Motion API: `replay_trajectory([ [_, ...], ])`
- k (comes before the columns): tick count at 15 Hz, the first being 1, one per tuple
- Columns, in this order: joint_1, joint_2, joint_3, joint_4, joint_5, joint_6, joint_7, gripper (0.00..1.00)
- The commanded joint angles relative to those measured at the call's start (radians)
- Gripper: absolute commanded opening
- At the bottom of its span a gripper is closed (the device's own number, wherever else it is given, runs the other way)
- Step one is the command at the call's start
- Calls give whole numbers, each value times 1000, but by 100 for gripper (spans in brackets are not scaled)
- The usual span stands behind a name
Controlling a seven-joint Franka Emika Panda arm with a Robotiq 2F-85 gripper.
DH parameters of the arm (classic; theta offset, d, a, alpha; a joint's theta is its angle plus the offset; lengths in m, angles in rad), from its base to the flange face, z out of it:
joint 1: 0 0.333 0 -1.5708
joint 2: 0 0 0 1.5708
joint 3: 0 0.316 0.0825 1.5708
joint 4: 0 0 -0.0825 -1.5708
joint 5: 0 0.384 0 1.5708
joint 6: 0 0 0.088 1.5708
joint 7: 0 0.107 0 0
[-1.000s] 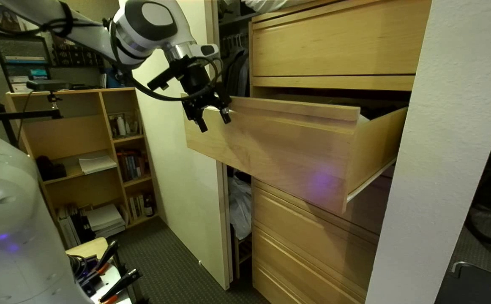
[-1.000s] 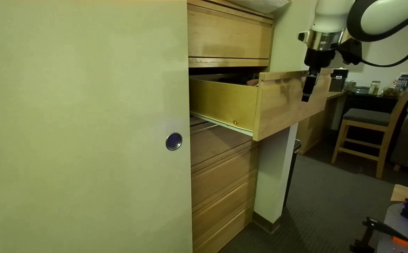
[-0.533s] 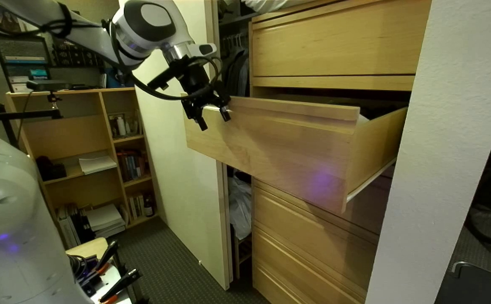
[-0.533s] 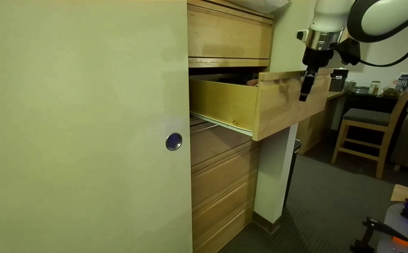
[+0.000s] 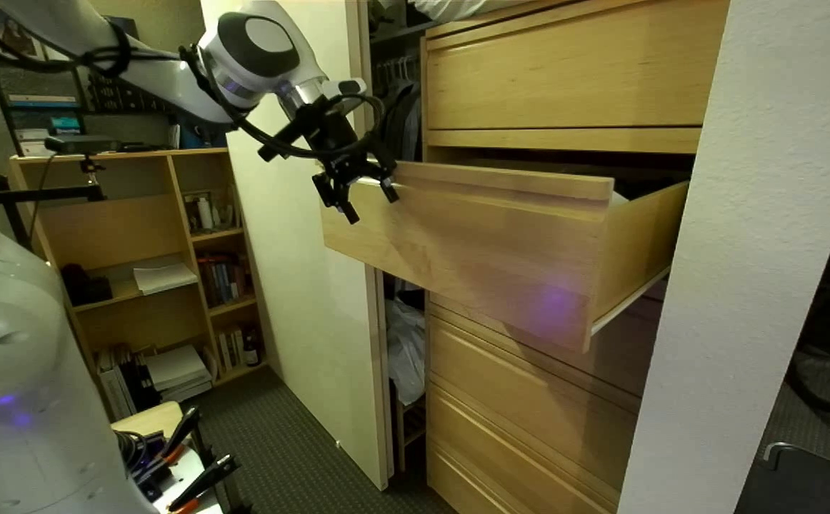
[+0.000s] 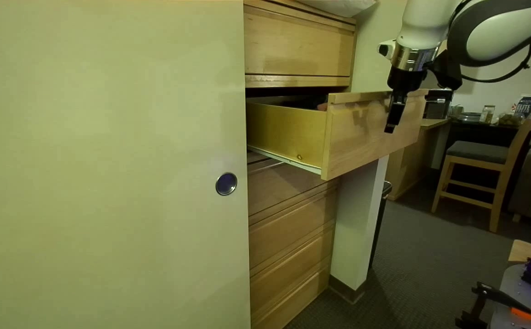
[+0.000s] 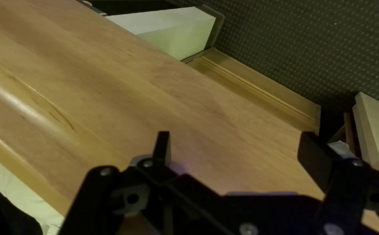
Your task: Close the second drawer from the top
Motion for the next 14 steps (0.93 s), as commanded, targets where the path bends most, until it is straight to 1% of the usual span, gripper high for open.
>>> replay_trajectory([
  [1, -7, 49, 13, 26, -84, 82, 16, 100],
  [4, -16, 95, 12, 59, -130, 107, 21, 100],
  [6, -20, 140, 3, 100, -128, 104, 23, 100],
  [9, -29, 241, -22, 201, -79, 68, 41, 100],
  [14, -26, 401, -51, 377, -58, 49, 75, 100],
])
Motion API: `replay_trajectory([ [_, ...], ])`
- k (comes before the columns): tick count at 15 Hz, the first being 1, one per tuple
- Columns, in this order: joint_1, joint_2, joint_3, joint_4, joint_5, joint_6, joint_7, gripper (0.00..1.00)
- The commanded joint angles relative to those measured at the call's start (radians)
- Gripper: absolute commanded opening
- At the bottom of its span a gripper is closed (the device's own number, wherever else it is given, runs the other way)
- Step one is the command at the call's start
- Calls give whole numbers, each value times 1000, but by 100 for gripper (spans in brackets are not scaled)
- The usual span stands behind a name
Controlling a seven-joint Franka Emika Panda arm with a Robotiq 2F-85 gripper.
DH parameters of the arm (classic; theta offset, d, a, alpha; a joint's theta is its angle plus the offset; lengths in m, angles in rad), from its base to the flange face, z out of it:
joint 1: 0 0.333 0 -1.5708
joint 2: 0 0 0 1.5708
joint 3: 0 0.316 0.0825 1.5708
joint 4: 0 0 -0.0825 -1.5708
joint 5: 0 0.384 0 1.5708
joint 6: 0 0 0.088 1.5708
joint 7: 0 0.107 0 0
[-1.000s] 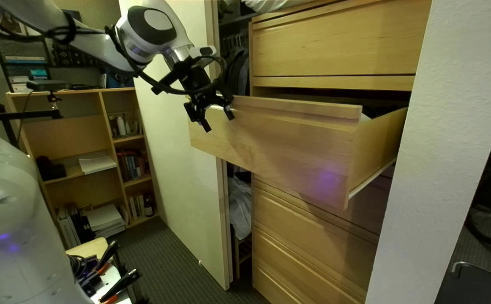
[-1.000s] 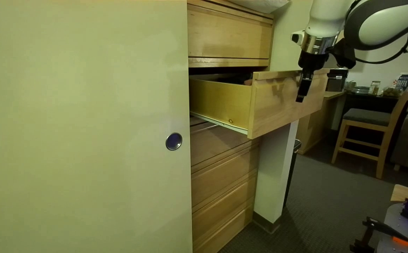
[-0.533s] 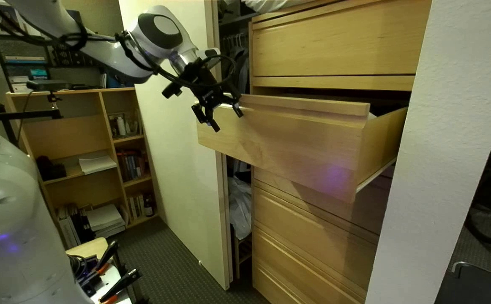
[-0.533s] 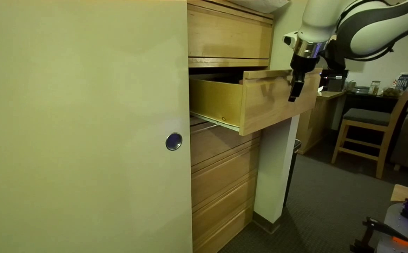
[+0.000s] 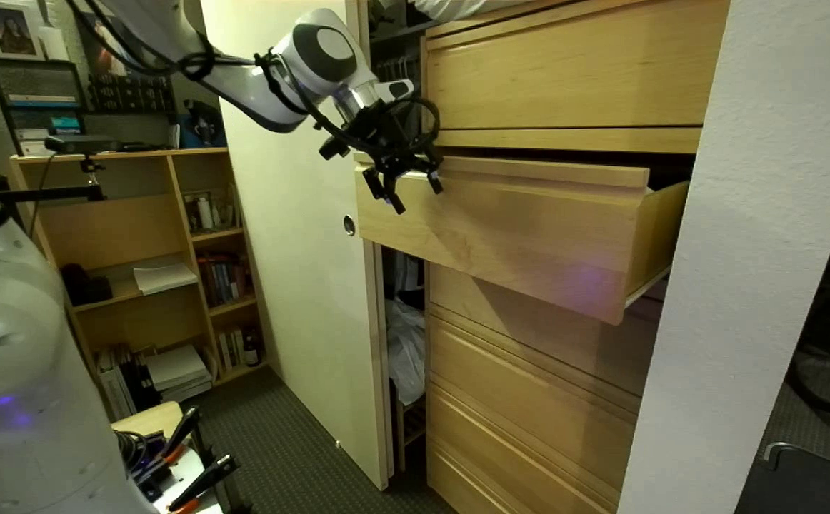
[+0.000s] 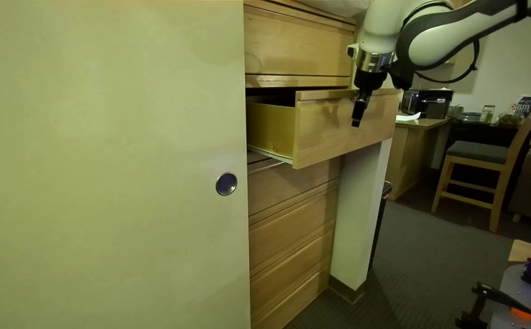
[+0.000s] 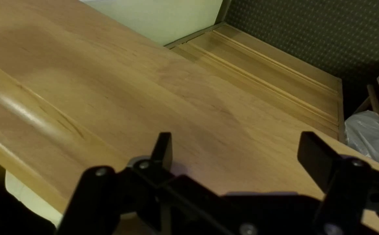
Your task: Close the second drawer from the top
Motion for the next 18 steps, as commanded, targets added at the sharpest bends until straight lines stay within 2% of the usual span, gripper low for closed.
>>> replay_trajectory([
  [1, -5, 137, -18, 153, 12, -19, 28, 100],
  [18, 77, 602, -102, 752, 15, -99, 18, 100],
])
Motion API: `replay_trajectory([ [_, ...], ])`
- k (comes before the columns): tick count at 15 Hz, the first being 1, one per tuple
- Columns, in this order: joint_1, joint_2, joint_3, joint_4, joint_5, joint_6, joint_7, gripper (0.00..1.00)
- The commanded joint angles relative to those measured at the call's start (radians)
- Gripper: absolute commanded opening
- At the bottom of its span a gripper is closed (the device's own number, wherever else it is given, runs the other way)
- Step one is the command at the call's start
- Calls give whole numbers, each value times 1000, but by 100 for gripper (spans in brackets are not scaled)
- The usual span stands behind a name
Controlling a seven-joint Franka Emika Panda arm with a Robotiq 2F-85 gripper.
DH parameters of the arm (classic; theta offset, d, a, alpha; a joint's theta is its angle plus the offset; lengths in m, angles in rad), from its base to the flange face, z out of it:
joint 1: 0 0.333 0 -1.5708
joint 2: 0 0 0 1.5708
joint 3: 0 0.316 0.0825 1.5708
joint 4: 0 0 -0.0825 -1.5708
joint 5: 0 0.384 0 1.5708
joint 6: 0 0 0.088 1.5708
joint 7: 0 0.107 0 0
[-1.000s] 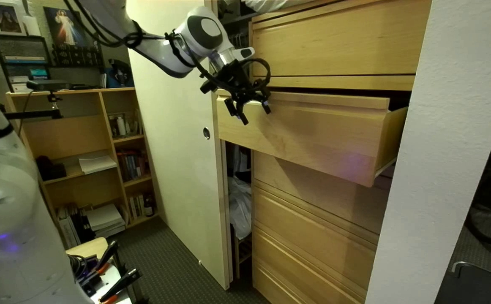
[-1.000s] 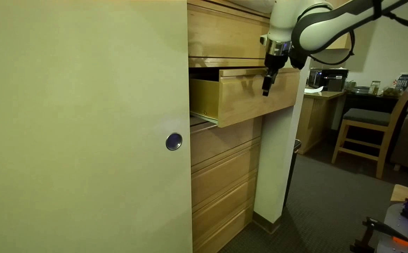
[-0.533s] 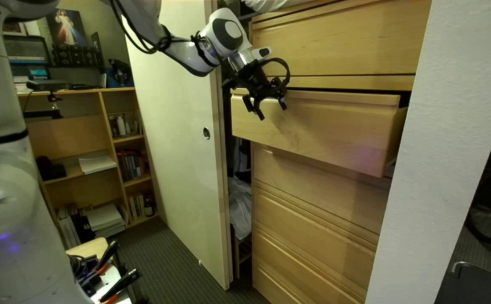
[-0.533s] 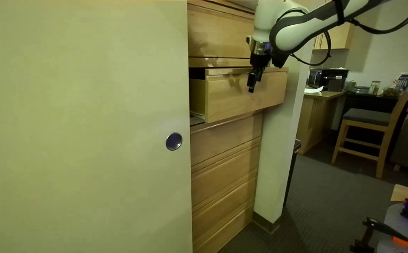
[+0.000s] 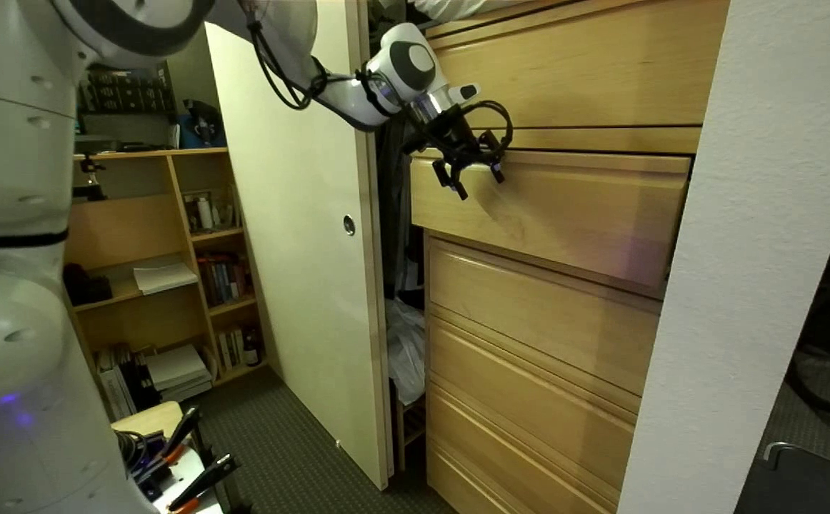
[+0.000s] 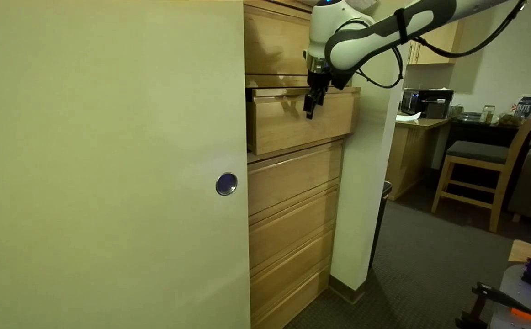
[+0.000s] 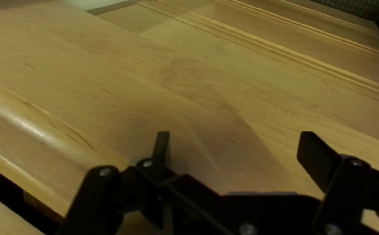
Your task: Close the second drawer from the top
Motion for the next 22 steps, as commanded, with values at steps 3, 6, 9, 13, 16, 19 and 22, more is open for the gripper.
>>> replay_trajectory([
  [3, 48, 176, -42, 242, 15, -44, 1, 100],
  [6, 61, 258, -59, 361, 24, -50, -21, 100],
  [9, 74, 324, -75, 455, 26, -88, -28, 100],
  [13, 81, 318, -80, 454, 31, -128, -26, 100],
  [16, 74, 260, -73, 387, 48, -154, -43, 100],
  [19, 62, 186, -59, 294, 89, -181, -79, 100],
  [22, 45, 75, -40, 147, 116, -193, -119, 100],
])
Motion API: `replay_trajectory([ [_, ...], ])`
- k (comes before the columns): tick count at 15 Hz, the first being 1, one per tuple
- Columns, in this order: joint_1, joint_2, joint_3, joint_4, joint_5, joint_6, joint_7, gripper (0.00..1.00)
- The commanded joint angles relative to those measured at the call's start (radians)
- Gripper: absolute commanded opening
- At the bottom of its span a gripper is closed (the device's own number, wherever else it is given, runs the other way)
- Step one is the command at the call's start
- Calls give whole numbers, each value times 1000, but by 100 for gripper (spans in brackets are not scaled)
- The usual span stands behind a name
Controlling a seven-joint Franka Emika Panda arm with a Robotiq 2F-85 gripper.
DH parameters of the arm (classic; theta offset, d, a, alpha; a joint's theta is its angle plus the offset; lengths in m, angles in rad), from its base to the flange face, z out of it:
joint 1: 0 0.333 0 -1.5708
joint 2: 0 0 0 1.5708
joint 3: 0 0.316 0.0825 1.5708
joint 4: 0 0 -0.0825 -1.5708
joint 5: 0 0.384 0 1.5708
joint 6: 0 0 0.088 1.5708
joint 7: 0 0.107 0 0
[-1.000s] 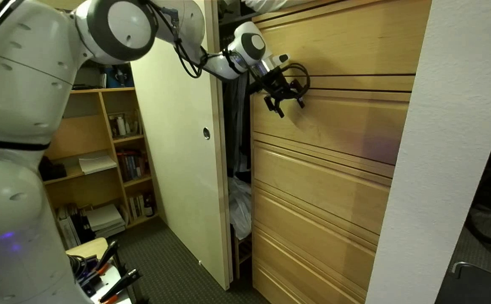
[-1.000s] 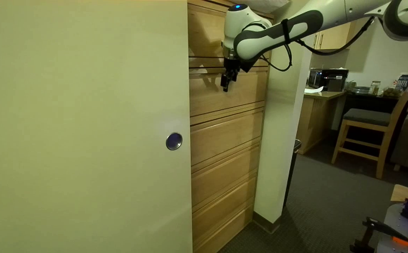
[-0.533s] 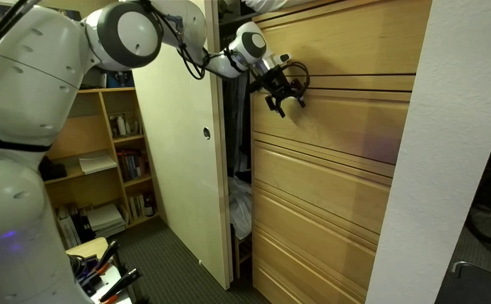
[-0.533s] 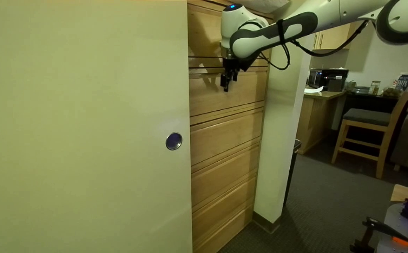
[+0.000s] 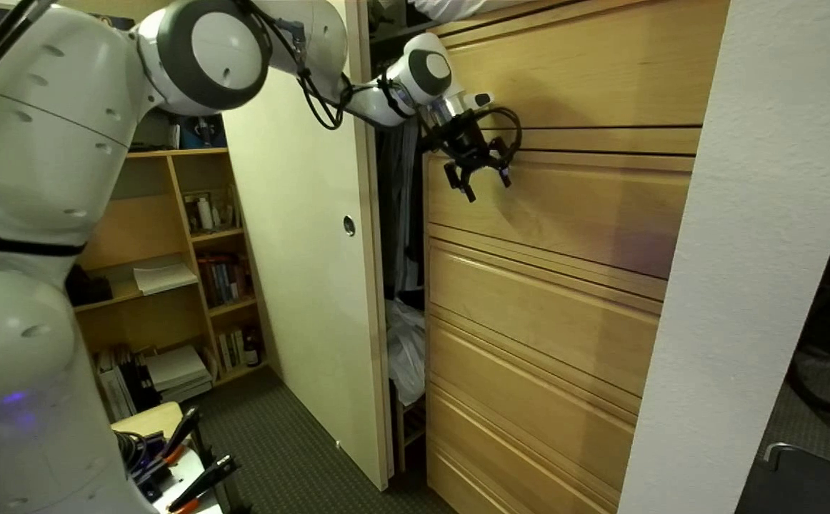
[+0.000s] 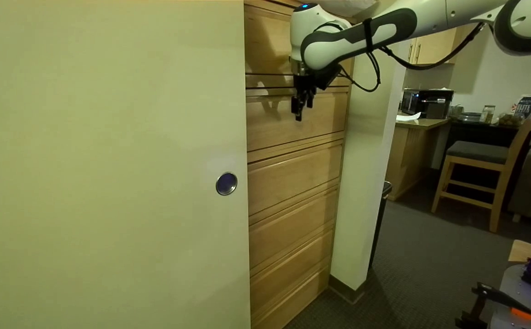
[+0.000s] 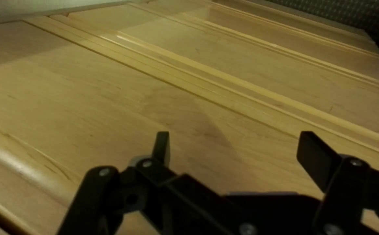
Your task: Close the second drawer from the top
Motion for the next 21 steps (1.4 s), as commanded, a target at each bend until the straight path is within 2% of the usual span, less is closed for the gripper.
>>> replay_trajectory([
  [1, -19, -175, 16, -220, 39, -8, -67, 100],
  [10, -23, -537, 52, -656, 40, -2, -63, 100],
  [15, -23, -745, 71, -921, 21, 50, -25, 100],
  [21, -19, -945, 91, -1154, 30, 82, -27, 100],
])
